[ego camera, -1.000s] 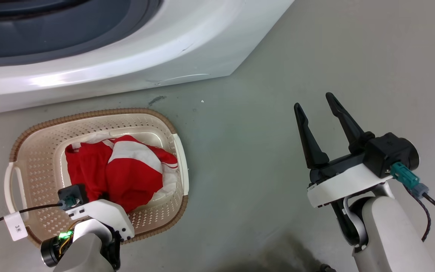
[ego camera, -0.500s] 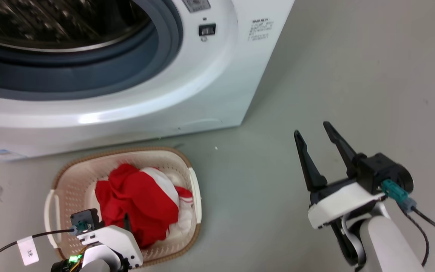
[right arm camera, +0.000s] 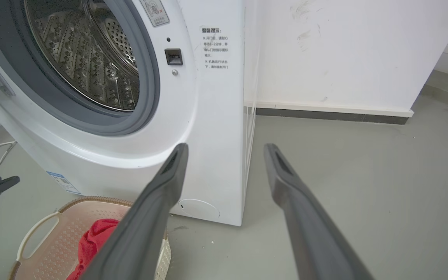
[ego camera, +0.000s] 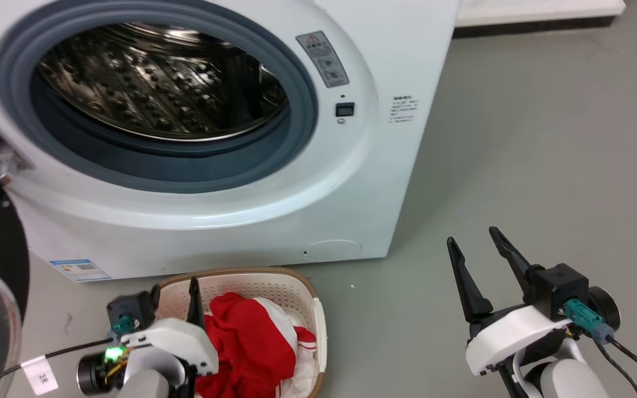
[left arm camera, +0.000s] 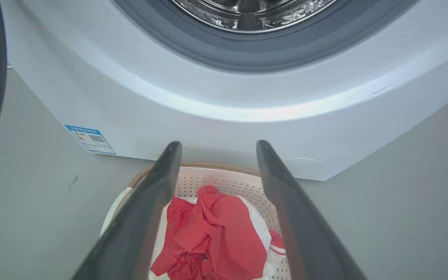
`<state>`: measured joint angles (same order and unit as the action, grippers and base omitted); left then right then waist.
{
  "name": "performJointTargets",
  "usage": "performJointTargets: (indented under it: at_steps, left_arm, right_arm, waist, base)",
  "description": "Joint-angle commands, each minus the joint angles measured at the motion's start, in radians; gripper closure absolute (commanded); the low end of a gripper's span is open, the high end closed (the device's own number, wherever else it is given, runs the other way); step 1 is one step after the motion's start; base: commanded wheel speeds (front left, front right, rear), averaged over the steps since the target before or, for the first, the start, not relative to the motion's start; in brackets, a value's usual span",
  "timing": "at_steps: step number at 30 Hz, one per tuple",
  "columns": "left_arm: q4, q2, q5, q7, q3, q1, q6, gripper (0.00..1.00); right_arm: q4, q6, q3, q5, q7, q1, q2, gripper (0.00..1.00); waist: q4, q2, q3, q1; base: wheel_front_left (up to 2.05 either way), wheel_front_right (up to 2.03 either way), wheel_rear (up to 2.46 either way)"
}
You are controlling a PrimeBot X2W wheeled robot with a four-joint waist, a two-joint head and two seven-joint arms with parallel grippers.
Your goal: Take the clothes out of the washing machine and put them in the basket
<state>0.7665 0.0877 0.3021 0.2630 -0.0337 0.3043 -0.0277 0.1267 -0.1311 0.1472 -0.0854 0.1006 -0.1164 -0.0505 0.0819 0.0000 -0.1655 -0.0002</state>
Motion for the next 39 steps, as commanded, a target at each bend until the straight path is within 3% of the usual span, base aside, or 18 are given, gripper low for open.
performJointTargets:
  at_steps: [1, 13, 18, 30, 39]
  left_arm:
    - [-0.018, -0.001, -0.008, 0.002, 0.003, -0.014, -0.003, 0.0]
    - [-0.43, -0.018, -0.137, 0.002, 0.011, -0.111, -0.019, 0.0]
    - [-0.545, 0.006, -0.187, 0.002, -0.004, -0.157, -0.03, 0.0]
    - [-0.749, 0.063, -0.236, -0.084, -0.01, -0.309, -0.069, 0.0]
    - [-0.767, 0.066, -0.218, -0.13, -0.023, -0.361, -0.061, 0.0]
  right_arm:
    - [-0.008, 0.001, -0.002, 0.005, -0.003, 0.013, 0.001, 0.0]
    - [-0.058, 0.001, -0.028, 0.027, -0.037, 0.077, 0.0, 0.0]
    - [-0.079, 0.001, -0.039, 0.035, -0.045, 0.093, 0.0, 0.0]
    - [-0.146, 0.001, -0.069, 0.048, -0.067, 0.16, 0.001, 0.0]
    - [-0.173, 0.001, -0.072, 0.034, -0.076, 0.192, 0.001, 0.0]
  waist:
    - [-0.022, 0.0, 0.023, 0.0002]
    - [-0.063, 0.0, 0.102, 0.0002]
    - [-0.063, 0.0, 0.119, 0.0002]
    - [-0.062, 0.0, 0.171, 0.0002]
    - [-0.067, 0.0, 0.194, 0.0002]
  base:
    - [0.0, 0.0, 0.0]
    - [0.0, 0.0, 0.0]
    - [0.0, 0.0, 0.0]
    - [0.0, 0.0, 0.0]
    - [0.0, 0.0, 0.0]
